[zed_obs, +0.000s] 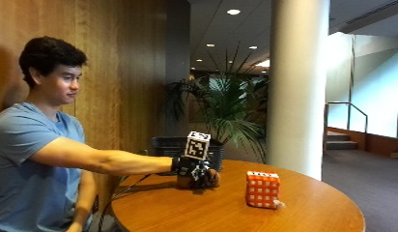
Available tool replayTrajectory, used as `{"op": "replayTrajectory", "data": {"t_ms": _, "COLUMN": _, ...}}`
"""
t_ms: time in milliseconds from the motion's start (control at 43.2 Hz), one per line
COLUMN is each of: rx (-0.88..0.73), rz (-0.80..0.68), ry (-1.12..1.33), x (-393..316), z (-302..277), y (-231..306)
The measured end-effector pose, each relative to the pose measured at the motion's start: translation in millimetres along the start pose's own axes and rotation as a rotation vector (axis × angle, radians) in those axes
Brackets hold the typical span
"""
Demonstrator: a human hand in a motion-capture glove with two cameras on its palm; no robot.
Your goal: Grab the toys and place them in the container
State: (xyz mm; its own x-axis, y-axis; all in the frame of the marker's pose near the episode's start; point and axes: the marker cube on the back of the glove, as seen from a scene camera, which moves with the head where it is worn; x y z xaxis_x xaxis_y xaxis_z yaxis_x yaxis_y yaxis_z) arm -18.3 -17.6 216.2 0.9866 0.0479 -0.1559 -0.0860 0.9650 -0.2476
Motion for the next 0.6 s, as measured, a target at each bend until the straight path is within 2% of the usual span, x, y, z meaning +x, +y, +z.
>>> {"op": "replayTrajectory", "data": {"t_ms": 231, "rx": 0.039, "rz": 0.073, "ry": -0.115, "x": 22.5, "z": -38.2, "y": -8.0}}
{"op": "replayTrajectory", "data": {"t_ms": 439, "rx": 0.118, "rz": 0.127, "ry": -0.064, "x": 38.9, "z": -114.2, "y": 0.5}}
{"op": "replayTrajectory", "data": {"t_ms": 532, "rx": 0.150, "rz": 0.098, "ry": -0.040, "x": 33.0, "z": -149.9, "y": 8.9}}
{"op": "replayTrajectory", "data": {"t_ms": 601, "rx": 0.171, "rz": 0.008, "ry": -0.035, "x": 23.4, "z": -174.0, "y": 19.3}}
